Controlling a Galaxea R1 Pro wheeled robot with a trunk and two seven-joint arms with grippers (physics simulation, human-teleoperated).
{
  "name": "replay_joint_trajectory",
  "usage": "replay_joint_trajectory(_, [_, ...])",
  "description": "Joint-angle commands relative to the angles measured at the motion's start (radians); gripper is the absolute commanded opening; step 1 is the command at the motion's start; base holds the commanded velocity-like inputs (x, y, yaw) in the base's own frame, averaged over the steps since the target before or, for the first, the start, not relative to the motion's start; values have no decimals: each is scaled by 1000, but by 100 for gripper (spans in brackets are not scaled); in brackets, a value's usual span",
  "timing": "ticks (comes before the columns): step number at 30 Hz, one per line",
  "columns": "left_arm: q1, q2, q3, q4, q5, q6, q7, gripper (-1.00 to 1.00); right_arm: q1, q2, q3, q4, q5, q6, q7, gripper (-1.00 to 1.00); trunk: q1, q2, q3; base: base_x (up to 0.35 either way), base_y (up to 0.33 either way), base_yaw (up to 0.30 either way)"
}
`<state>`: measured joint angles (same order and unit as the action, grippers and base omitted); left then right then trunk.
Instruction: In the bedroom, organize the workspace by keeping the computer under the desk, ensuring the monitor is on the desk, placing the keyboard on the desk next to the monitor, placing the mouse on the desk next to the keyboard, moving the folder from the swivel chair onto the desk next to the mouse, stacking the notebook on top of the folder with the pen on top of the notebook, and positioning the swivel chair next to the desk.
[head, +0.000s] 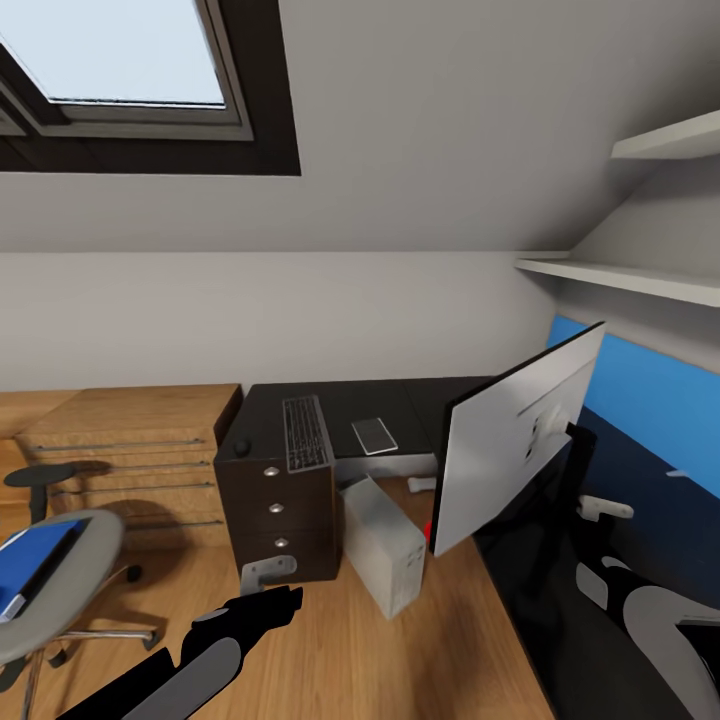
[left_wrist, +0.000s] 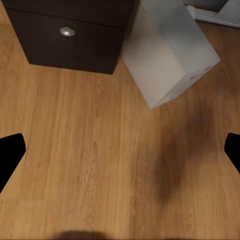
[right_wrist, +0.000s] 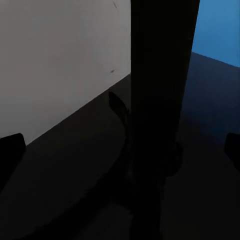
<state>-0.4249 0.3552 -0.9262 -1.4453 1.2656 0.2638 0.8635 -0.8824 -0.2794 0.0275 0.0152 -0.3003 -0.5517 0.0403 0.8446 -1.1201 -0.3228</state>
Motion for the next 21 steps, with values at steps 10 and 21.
replay_joint_trajectory(10, [-2, 1, -2, 3, 3, 3, 6, 100, -1, -9, 2, 1, -9, 1, -62, 100, 0, -1, -1, 19, -7, 0])
replay_joint_trajectory(21, [-2, 1, -2, 5, 3, 3, 6, 100, -1, -11, 5, -1, -5, 3, -137, 100, 0, -1, -1, 0, 0, 0])
